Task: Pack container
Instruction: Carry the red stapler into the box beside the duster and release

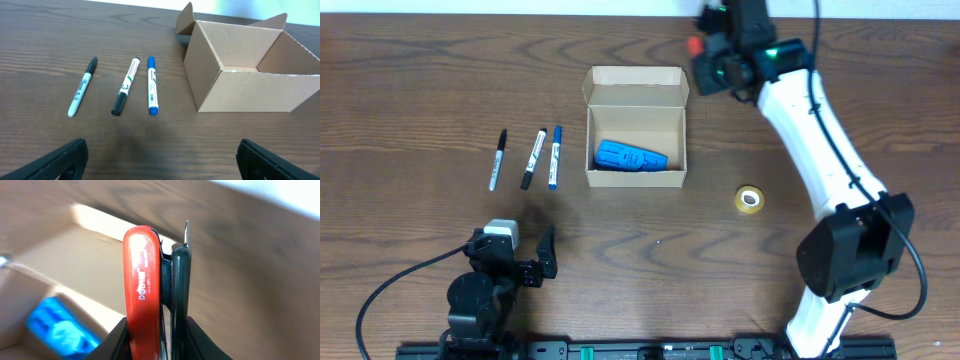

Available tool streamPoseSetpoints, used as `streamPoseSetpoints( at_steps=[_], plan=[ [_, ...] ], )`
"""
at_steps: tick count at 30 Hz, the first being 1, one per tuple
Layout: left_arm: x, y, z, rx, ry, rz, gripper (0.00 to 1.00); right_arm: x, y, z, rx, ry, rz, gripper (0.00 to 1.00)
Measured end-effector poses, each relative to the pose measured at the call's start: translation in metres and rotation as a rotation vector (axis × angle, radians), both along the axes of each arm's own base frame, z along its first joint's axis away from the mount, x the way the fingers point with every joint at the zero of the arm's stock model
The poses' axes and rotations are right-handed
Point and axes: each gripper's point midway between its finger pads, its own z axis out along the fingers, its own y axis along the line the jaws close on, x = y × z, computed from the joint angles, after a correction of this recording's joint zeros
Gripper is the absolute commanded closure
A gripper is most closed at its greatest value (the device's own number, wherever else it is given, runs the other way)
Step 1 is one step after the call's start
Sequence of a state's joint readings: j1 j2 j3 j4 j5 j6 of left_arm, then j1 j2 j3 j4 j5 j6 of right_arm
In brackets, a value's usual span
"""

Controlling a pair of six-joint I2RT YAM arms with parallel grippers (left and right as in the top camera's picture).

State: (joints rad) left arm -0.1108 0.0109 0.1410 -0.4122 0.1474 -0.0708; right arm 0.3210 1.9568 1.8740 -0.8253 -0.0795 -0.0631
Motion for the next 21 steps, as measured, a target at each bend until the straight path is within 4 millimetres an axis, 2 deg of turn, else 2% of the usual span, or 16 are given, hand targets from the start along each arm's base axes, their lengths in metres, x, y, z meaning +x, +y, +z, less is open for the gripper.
streamPoseSetpoints(
  at_steps=[2,5,11,14,16,21],
  plan=[
    [0.000,0.000,0.000,0.000,0.000,0.000,0.05,-0.005,0.029,0.019,0.010,-0.051,0.113,0.99],
    [0.000,0.000,0.000,0.000,0.000,0.000,0.05,-0.016,0.062,0.034,-0.001,-0.112,0.281,0.99],
    [0.000,0.000,0.000,0.000,0.000,0.000,0.05,-0.053,0.104,0.025,-0.091,-0.120,0.564,0.99],
    [0.000,0.000,0.000,0.000,0.000,0.000,0.05,-0.065,0.118,0.014,-0.132,-0.115,0.661,0.99],
    [0.000,0.000,0.000,0.000,0.000,0.000,0.05,-0.067,0.124,-0.002,-0.168,-0.092,0.697,0.99],
    [0.000,0.000,0.000,0.000,0.000,0.000,0.05,-0.070,0.116,-0.060,-0.275,0.030,0.769,0.99]
  ],
)
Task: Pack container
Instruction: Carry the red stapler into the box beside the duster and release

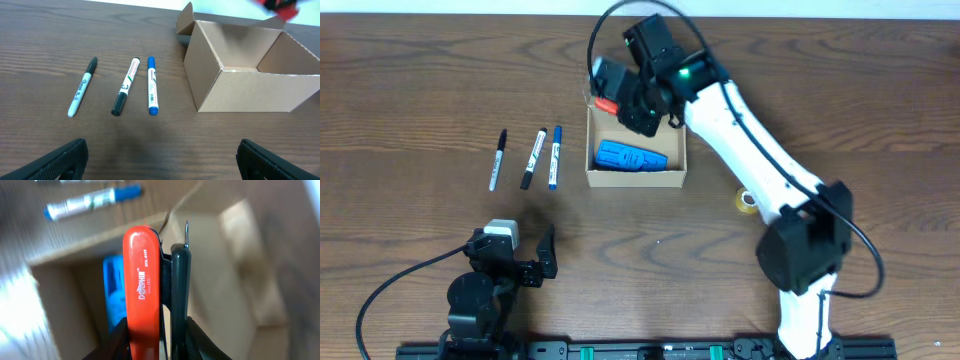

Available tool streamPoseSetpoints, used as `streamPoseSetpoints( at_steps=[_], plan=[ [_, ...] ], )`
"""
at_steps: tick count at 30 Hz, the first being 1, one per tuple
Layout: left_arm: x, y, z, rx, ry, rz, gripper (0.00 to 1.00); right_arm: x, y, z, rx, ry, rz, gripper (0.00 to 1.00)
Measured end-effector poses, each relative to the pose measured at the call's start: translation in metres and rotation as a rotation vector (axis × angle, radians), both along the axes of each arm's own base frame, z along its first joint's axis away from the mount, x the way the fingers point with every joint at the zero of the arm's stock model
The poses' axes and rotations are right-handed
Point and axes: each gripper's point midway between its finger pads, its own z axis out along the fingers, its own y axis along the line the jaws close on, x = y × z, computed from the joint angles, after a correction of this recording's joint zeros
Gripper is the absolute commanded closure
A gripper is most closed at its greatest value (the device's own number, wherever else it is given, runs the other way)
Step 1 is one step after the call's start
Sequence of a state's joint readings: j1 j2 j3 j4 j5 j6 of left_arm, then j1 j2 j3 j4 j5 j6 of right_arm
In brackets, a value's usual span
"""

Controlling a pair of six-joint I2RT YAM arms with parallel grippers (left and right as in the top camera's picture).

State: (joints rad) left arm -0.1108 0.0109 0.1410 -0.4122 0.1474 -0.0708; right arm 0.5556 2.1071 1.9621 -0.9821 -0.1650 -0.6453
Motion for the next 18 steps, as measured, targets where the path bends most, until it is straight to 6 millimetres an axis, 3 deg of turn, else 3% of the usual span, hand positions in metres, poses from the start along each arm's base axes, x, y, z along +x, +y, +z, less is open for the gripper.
streamPoseSetpoints(
  at_steps=[4,12,18],
  plan=[
    [0.000,0.000,0.000,0.000,0.000,0.000,0.05,-0.003,-0.005,-0.024,-0.066,0.029,0.058,0.99],
    [0.000,0.000,0.000,0.000,0.000,0.000,0.05,-0.002,-0.006,-0.032,-0.111,-0.007,0.177,0.99],
    [0.000,0.000,0.000,0.000,0.000,0.000,0.05,0.001,-0.004,-0.061,-0.155,-0.001,0.270,0.99]
  ],
)
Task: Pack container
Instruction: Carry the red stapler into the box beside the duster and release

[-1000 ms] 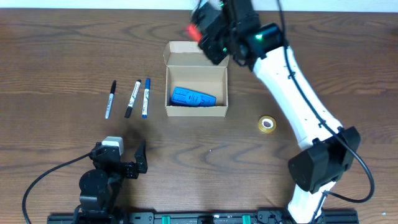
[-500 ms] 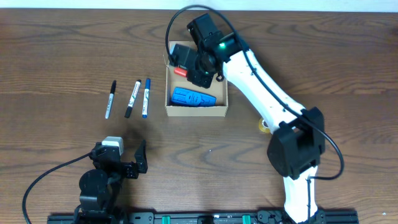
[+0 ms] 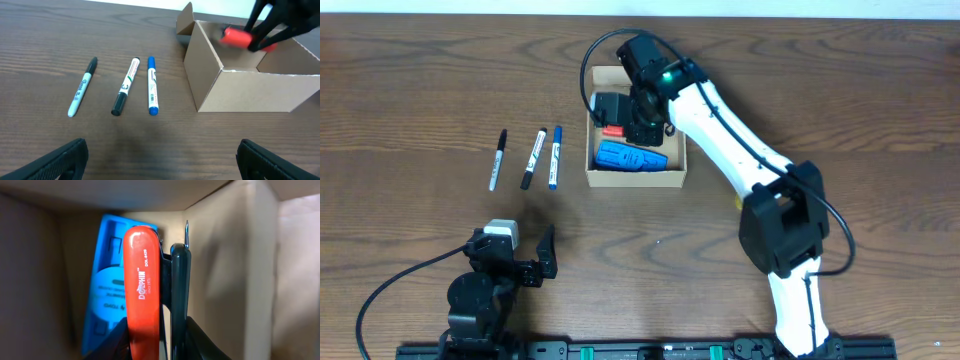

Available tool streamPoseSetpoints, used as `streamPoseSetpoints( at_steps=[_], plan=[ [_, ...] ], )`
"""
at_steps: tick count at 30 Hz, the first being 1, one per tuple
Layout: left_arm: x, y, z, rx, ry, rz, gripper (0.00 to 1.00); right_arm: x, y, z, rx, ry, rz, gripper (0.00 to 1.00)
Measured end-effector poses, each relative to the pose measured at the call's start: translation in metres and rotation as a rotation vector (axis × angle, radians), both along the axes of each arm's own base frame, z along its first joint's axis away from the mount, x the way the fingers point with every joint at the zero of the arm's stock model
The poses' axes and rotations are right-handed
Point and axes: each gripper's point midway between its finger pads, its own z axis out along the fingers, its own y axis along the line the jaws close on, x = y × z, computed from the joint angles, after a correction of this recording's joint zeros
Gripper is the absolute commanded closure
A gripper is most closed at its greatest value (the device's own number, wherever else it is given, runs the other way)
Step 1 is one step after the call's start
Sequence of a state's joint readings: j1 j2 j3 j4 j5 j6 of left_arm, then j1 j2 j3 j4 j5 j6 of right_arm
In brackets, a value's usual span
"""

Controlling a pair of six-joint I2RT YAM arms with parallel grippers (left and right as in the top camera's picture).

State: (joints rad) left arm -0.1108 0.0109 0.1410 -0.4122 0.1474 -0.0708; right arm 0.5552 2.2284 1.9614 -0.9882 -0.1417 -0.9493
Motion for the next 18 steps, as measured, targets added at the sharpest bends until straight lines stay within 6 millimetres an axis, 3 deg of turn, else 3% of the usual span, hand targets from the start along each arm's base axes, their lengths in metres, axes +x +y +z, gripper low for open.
streamPoseSetpoints(
  at_steps=[5,12,16,18],
  plan=[
    [0.000,0.000,0.000,0.000,0.000,0.000,0.05,0.007,0.004,-0.022,-0.017,-0.009,0.053,0.99],
    [0.000,0.000,0.000,0.000,0.000,0.000,0.05,0.015,0.009,-0.034,-0.015,-0.034,0.079,0.97],
    [0.000,0.000,0.000,0.000,0.000,0.000,0.05,0.016,0.009,-0.038,-0.017,-0.032,0.083,0.91],
    [0.000,0.000,0.000,0.000,0.000,0.000,0.05,0.016,0.009,-0.039,-0.018,-0.032,0.085,0.82]
  ],
)
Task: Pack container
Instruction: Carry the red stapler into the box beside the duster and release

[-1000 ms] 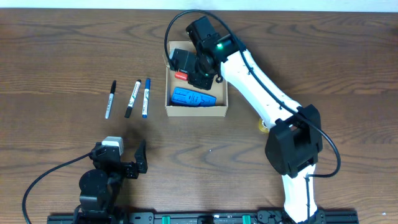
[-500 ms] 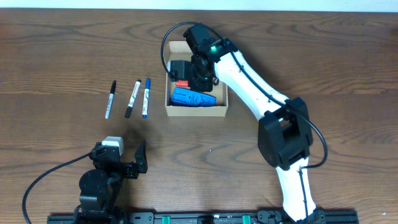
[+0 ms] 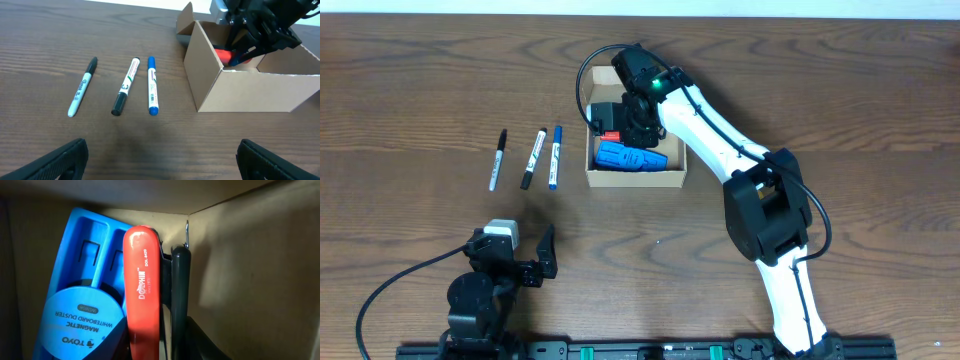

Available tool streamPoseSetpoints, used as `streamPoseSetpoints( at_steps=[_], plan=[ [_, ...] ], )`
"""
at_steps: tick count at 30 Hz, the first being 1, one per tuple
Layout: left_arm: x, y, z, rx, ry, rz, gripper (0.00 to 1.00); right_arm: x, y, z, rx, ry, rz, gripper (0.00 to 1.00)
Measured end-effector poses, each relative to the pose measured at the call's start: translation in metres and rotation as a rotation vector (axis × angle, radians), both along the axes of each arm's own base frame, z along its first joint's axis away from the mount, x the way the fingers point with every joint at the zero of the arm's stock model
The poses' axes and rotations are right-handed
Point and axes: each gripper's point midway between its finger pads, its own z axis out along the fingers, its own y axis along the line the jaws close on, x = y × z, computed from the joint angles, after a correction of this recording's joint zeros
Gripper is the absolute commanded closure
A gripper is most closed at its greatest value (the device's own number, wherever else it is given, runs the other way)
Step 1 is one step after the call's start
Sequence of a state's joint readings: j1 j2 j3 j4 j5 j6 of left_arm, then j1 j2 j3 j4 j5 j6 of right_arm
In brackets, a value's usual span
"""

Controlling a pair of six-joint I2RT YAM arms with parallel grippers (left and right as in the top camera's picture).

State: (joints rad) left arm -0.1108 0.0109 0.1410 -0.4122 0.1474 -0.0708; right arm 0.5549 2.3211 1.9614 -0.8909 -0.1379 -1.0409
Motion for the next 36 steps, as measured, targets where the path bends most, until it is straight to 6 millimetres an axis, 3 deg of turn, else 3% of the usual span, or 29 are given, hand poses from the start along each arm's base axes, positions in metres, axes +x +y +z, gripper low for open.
streamPoseSetpoints(
  at_steps=[6,28,32,36],
  plan=[
    [0.000,0.000,0.000,0.000,0.000,0.000,0.05,0.000,0.000,-0.001,0.000,0.004,-0.005,0.64],
    [0.000,0.000,0.000,0.000,0.000,0.000,0.05,-0.001,0.000,0.000,0.014,0.026,-0.076,0.50],
    [0.000,0.000,0.000,0.000,0.000,0.000,0.05,-0.003,-0.002,0.014,0.024,0.018,-0.090,0.50],
    [0.000,0.000,0.000,0.000,0.000,0.000,0.05,-0.011,-0.007,0.055,0.051,0.002,-0.126,0.50]
  ],
)
